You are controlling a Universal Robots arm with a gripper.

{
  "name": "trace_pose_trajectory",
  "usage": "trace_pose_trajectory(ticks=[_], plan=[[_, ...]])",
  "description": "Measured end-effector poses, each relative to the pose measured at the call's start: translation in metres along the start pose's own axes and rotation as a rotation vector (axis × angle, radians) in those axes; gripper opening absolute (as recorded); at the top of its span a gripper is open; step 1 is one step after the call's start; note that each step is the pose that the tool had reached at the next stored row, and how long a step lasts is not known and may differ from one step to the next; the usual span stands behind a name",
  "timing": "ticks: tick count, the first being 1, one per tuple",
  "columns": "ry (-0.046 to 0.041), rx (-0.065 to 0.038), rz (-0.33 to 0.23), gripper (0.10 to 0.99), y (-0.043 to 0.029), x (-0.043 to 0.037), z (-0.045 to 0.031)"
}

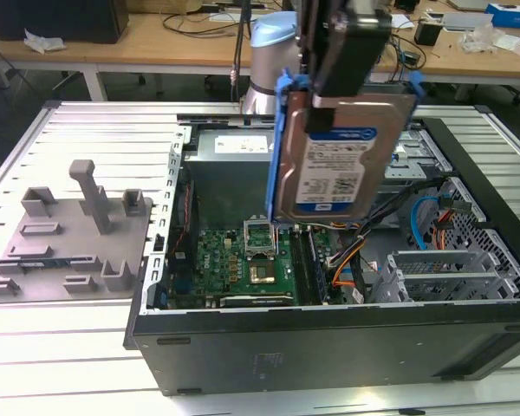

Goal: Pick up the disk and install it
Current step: 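Pick up the disk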

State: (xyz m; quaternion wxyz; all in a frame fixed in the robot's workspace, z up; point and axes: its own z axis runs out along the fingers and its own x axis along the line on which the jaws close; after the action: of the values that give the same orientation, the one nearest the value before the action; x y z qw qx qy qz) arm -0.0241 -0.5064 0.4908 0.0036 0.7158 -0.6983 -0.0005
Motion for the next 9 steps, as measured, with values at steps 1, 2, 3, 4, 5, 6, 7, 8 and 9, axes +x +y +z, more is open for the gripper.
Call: trace_pose_trajectory(ticks=[1, 2, 3, 4, 5, 6, 7, 8, 9], plan=[[0.0, 0.0, 0.0, 0.369, -0.0026, 0.001, 0.0], [-0.0001, 0.0, 0.0, 0.369, -0.0041, 0.0013, 0.0], [-0.0001, 0.0, 0.0, 0.369, -0.0052, 0.0015, 0.0], [-0.0001, 0.0, -0.001, 0.369, -0.0052, 0.0015, 0.0], [0.0, 0.0, -0.001, 0.369, -0.0052, 0.0015, 0.0], [0.0, 0.0, -0.001, 0.369, -0.0052, 0.0015, 0.0], [0.0, 0.0, -0.001, 0.369, -0.0051, 0.0015, 0.0], [0.0, 0.0, -0.001, 0.369, -0.0051, 0.0015, 0.0], [0.0, 0.0, -0.002, 0.369, -0.0051, 0.0015, 0.0]])
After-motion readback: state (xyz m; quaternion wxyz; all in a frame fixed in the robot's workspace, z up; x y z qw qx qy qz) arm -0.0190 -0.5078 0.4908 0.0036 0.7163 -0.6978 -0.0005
